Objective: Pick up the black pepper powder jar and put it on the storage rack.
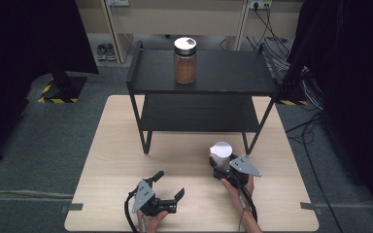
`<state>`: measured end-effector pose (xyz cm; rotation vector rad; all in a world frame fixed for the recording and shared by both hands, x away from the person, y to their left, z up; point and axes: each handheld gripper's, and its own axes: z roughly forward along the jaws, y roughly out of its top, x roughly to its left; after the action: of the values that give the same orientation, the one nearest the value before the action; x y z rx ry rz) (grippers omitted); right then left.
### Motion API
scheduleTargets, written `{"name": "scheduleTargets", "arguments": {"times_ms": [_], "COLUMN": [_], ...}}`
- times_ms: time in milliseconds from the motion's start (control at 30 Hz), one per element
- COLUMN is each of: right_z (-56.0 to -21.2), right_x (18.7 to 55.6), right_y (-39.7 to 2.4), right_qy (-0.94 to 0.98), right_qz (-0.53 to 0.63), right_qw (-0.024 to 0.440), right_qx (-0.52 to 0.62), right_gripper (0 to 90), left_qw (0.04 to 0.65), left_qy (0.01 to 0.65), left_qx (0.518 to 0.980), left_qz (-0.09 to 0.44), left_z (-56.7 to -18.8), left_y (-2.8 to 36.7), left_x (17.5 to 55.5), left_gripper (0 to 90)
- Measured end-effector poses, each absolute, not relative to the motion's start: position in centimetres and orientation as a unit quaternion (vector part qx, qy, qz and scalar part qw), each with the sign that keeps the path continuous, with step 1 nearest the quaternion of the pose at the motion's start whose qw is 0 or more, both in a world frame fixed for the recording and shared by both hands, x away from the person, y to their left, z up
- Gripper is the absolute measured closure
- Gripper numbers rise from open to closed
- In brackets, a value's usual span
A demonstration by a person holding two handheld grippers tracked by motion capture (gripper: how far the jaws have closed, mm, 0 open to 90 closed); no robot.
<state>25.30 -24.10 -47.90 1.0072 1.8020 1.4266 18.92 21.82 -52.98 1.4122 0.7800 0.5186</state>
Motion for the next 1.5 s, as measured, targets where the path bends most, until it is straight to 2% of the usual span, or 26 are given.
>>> {"name": "scheduleTargets", "arguments": {"times_ms": [933, 1500], "right_z": [-44.6, -39.7], "right_x": [23.8, 22.9], "right_y": [-25.4, -25.5], "right_qy": [0.687, 0.686], "right_qz": [0.567, 0.582], "right_qw": [0.291, 0.281], "right_qx": [0.35, 0.335], "right_gripper": [30.8, 30.8], "left_qw": [0.662, 0.663], "left_qy": [0.346, 0.346], "left_qx": [0.624, 0.624], "left_qz": [0.228, 0.226], "left_z": [-53.0, -53.0], "left_y": [21.8, 21.9], "left_x": [19.0, 19.0], "left_gripper": [0.5, 0.3]}}
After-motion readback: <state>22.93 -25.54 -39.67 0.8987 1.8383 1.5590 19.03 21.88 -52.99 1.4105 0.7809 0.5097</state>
